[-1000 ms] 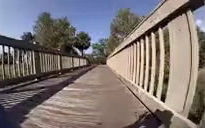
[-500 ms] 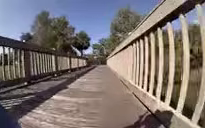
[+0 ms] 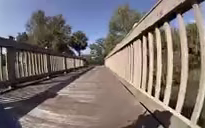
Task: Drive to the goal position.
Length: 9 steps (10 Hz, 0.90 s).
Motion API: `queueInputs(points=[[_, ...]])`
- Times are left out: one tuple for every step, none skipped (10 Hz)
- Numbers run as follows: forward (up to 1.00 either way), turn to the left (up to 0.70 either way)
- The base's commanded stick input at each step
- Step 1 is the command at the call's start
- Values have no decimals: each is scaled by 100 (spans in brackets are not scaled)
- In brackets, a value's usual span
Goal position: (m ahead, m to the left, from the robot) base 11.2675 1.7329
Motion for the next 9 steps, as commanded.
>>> queueInputs(points=[[100,0],[100,0],[100,0],[100,0],[100,0],[100,0],[100,0],[100,0],[100,0]])
